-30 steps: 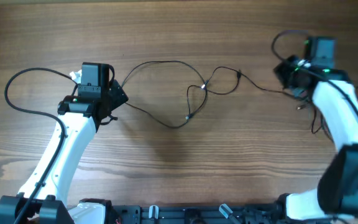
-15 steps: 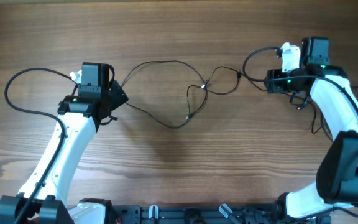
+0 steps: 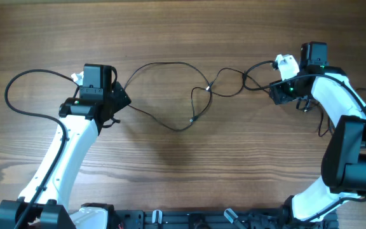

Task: Untangle cables

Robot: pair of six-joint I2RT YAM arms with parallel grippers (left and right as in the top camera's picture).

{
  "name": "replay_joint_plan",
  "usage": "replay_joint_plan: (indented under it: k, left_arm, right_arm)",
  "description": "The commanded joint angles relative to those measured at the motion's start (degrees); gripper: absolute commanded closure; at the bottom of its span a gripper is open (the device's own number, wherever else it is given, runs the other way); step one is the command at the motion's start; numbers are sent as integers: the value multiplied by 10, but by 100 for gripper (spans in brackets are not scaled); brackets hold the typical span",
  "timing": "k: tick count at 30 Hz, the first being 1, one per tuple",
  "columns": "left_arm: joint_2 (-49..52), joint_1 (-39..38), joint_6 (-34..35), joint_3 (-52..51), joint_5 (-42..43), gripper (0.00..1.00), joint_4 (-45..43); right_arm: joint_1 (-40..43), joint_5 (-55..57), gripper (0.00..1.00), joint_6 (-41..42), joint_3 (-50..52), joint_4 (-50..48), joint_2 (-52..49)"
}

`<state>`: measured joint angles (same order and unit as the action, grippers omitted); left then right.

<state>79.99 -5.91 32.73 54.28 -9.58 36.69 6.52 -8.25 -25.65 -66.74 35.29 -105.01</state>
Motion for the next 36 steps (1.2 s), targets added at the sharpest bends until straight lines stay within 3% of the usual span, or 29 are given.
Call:
replay_joint_plan:
  k: [1, 15, 19, 21, 22, 27, 32, 36]
  left_arm:
    - [1, 3, 8, 0, 1, 21, 0]
    - [1, 3, 8, 0, 1, 21, 0]
    - [1, 3, 8, 0, 1, 21, 0]
    - [1, 3, 8, 0, 1, 21, 0]
    - [1, 3, 8, 0, 1, 21, 0]
    - [1, 3, 8, 0, 1, 21, 4]
    - [1, 3, 8, 0, 1, 21, 10]
    - [1, 3, 8, 0, 2, 21, 11]
  right_arm:
    - [0, 8, 39, -16, 5, -3, -14]
    - [0, 8, 41, -13, 31, -23, -16]
    - [0, 8, 59, -12, 36, -35, -16]
    - [0, 8, 91, -11, 36, -43, -16]
    - [0, 8, 95, -11, 36, -47, -15]
    - [5, 10, 96, 58, 10, -53, -8]
    - [43, 10, 96, 130, -54, -48, 68]
    - [120, 45, 96, 254, -105, -60, 156]
